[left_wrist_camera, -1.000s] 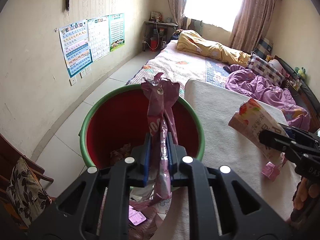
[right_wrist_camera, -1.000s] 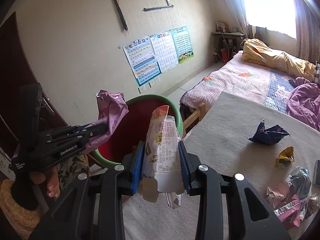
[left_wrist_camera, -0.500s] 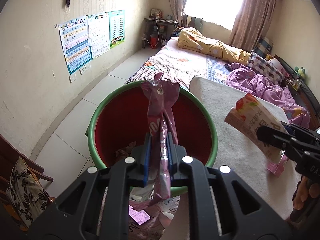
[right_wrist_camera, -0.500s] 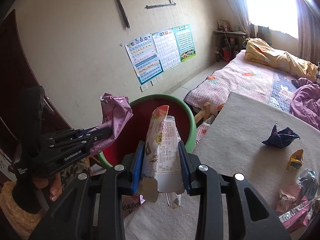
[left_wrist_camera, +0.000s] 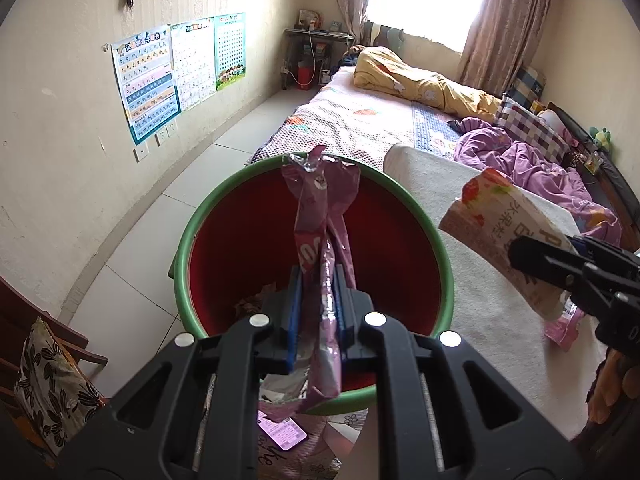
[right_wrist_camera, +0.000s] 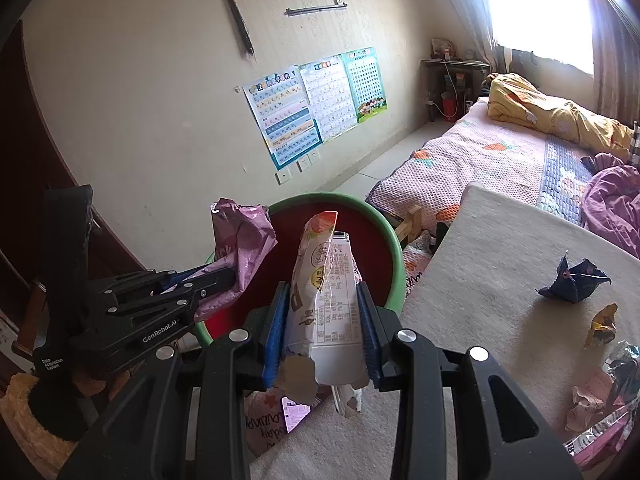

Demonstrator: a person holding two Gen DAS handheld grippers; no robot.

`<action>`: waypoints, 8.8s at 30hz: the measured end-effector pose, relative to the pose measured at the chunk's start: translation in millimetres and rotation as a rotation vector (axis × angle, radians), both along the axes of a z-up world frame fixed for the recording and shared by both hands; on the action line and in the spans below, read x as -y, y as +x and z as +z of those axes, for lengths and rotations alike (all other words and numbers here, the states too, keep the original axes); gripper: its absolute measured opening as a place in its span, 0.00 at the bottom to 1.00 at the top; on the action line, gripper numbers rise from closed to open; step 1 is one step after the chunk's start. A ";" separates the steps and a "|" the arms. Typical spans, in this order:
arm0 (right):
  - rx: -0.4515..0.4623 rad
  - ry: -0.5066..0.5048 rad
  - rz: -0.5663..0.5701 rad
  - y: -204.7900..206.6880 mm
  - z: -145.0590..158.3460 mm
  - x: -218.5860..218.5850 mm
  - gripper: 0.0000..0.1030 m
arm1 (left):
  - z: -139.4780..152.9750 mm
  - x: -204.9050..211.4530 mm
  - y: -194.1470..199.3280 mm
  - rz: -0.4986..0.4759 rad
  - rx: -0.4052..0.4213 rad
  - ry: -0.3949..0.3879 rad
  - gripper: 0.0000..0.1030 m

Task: Collect trash
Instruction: 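Hold both items above the red bin opening, then open both grippers to drop the carton and pink wrapper into the bin, then move both tools back to the blue and yellow wrappers on the table, then grasp the yellow wrapper with the right gripper while the left grasps the blue wrapper, then carry the blue and yellow wrappers over the red bin, then hold both wrappers above the red bin opening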

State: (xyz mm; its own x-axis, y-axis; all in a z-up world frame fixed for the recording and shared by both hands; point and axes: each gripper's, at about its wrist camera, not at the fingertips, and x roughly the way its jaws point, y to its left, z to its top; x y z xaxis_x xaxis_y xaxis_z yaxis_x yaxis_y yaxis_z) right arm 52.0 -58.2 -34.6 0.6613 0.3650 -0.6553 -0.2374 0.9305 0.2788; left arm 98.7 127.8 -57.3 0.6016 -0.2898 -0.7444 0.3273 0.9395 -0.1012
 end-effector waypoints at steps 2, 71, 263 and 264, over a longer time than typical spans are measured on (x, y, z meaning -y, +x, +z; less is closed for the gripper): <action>-0.002 -0.001 -0.001 2.2 -0.2 -1.4 0.32 | -1.4 -0.4 2.2 -0.004 -0.004 -0.002 0.13; -0.081 0.034 -0.016 65.9 -22.1 -18.2 0.48 | -36.6 -6.0 49.6 0.011 -0.088 0.037 0.52; -0.048 -0.042 -0.005 30.0 -24.1 -28.5 0.19 | -22.2 -20.6 28.1 0.073 0.044 0.064 0.18; -0.049 -0.043 -0.005 30.2 -24.2 -28.9 0.19 | -22.7 -20.1 28.8 0.075 0.042 0.068 0.18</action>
